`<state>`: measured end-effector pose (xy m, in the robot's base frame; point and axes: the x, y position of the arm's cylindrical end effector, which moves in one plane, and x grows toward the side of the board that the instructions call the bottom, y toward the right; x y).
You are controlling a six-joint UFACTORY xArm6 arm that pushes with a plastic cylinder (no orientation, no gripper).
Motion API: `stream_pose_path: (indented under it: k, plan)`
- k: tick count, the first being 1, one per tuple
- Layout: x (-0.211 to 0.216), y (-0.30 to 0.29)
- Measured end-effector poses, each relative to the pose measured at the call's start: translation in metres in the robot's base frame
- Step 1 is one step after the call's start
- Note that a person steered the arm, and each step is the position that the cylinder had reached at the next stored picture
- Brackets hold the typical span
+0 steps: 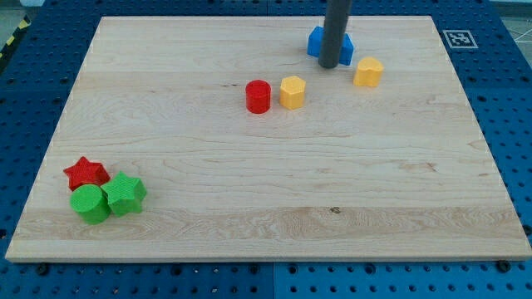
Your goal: Push the blue cube along with the blue triangle to the yellow heart
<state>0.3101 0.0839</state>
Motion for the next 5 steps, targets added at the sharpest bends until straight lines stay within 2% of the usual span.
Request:
stream_pose_path:
  k: [2, 3, 5]
  plan:
    - [-0.011, -0.085]
    - [-0.049, -0.079]
    - [-0.066, -0.025]
